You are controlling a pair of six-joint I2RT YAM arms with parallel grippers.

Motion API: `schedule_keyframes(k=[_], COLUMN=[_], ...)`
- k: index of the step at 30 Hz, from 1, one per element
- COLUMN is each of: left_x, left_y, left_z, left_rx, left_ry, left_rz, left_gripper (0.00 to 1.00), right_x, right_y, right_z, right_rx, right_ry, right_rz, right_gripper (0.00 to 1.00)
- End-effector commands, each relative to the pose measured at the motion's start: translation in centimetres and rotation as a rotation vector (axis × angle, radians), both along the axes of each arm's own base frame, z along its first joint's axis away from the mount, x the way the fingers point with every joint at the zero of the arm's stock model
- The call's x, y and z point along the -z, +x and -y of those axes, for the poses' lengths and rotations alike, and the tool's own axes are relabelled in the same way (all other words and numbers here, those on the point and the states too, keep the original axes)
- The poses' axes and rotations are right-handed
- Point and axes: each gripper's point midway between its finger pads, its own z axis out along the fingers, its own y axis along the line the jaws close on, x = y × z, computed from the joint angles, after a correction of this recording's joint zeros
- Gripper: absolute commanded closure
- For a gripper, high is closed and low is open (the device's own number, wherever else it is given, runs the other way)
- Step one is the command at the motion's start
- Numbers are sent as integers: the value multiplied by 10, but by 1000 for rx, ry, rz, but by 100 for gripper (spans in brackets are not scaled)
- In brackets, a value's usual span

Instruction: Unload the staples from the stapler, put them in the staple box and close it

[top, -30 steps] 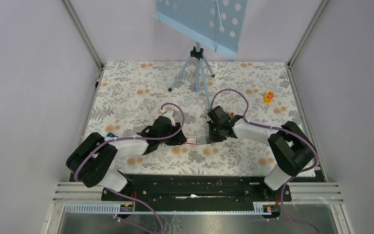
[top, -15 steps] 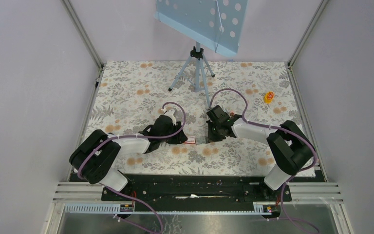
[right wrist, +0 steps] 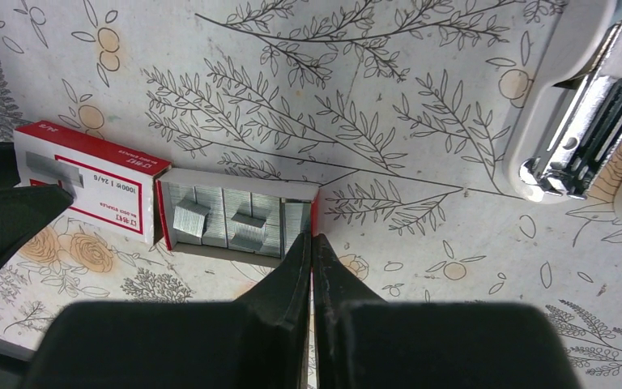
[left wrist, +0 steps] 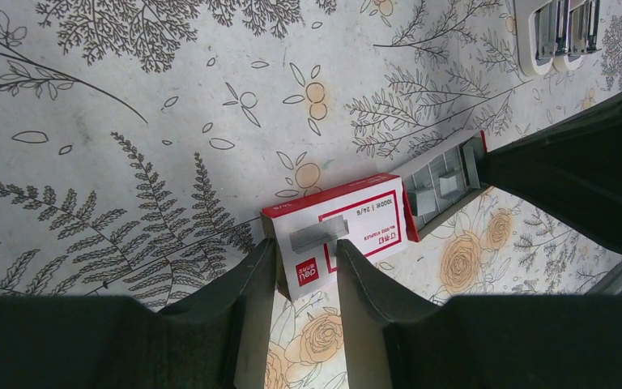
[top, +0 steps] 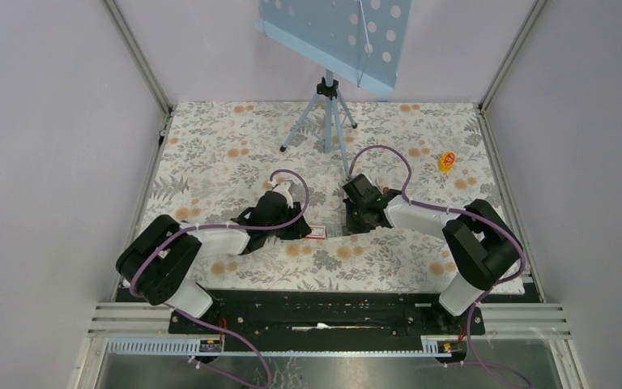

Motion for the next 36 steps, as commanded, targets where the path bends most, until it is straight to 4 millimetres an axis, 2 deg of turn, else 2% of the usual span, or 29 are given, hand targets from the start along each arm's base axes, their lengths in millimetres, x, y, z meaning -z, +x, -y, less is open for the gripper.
schedule_keyframes(k=[1, 36], left_x=[-9, -6], left_y=[9, 6], left_z=[7, 7], left_rx=[17, 20], left_ry=[-22, -23], left_rz=[33, 22], left_gripper=[63, 60], right_x=[-16, -13], right_y=[12, 13], right_z=[-7, -23], right_rx=[13, -4], right_ry=[17, 51], right_rz=[67, 44], right_gripper=[100, 100])
